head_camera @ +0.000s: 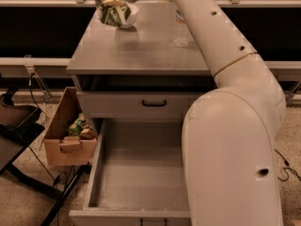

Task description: Pick green jalapeno chip bag from middle drawer and place on counter

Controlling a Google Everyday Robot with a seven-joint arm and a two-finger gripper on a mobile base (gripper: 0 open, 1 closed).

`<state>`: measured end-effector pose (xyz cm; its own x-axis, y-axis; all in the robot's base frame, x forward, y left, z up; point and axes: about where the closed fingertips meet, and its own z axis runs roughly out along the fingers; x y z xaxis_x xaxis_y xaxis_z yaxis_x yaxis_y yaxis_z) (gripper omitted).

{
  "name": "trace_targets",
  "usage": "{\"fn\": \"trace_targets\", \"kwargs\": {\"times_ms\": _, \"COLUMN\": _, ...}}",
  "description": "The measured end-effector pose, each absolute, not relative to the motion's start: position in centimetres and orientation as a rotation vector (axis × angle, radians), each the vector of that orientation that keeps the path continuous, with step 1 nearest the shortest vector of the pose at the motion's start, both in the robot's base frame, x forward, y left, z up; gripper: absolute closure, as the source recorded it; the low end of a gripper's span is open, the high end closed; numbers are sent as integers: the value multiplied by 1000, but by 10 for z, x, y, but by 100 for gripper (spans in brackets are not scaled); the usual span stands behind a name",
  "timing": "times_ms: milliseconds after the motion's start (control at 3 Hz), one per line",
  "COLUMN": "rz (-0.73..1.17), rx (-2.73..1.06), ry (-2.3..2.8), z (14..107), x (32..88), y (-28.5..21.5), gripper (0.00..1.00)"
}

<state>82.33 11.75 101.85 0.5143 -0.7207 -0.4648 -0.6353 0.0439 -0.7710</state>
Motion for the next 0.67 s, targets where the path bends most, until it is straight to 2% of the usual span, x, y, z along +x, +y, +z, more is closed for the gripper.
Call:
{"fn": "trace_targets", "kwargs": {"times_ms": 333, "rz": -96, "rx": -1648, "ry": 1173, "z": 1018, "x": 823, "y": 117, "gripper": 6}}
{"fn": "trace_targets", "kwargs": {"times_ms": 667, "rz": -96, "rx": -1648, "ry": 1173, "z": 1018, "x": 823, "y": 118, "gripper": 0}}
